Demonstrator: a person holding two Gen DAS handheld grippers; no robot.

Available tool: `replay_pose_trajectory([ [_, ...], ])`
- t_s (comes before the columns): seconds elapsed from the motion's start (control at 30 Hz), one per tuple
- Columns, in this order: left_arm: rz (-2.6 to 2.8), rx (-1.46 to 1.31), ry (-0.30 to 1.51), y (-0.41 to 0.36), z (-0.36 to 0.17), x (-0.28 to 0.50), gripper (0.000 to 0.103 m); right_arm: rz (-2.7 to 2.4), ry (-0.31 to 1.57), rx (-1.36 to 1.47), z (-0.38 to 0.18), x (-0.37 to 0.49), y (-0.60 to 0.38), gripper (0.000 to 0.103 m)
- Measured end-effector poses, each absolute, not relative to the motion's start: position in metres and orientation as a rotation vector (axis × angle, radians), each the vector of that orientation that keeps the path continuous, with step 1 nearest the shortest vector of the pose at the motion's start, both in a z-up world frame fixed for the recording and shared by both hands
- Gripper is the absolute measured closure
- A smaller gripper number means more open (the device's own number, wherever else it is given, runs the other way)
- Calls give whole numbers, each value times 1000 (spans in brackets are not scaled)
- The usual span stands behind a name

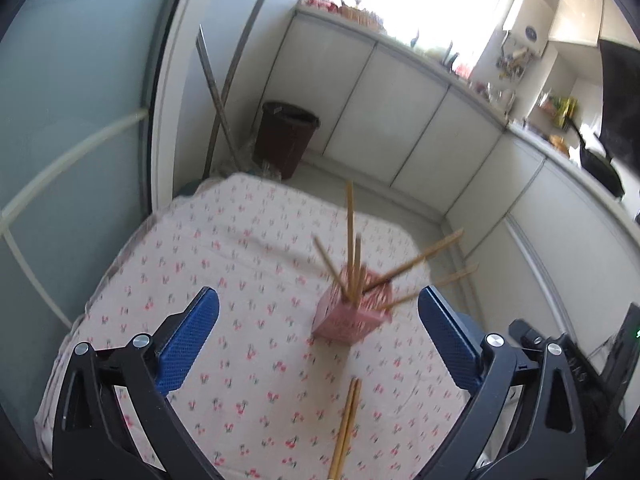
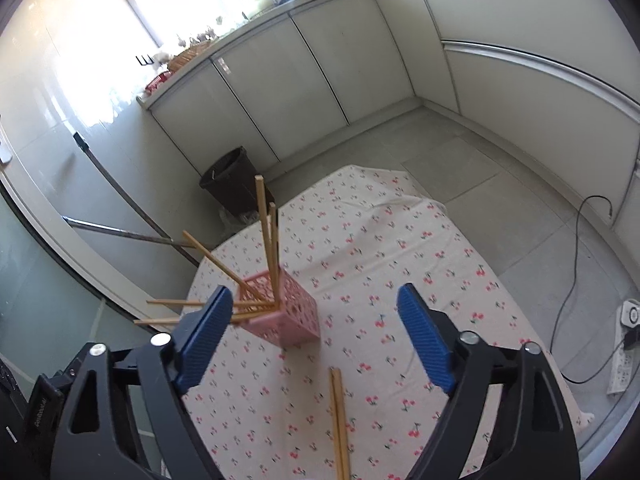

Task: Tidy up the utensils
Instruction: 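Move both open grippers back to the last wooden chopsticks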

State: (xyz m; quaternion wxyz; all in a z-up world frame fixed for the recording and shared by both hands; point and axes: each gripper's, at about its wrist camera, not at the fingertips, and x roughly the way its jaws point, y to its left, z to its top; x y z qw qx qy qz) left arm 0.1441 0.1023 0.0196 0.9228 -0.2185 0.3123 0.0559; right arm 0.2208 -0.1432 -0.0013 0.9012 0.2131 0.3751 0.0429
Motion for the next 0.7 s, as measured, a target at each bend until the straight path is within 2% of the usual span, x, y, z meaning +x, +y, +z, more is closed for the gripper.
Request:
replay_pose_trajectory([
  [0.07,104,-424,675,94,10,143,7,81,795,426,-8,215,-144,7],
  [0.7,46,-246,949,44,-65,147,7,-93,1010,286,-80,181,-173,7],
])
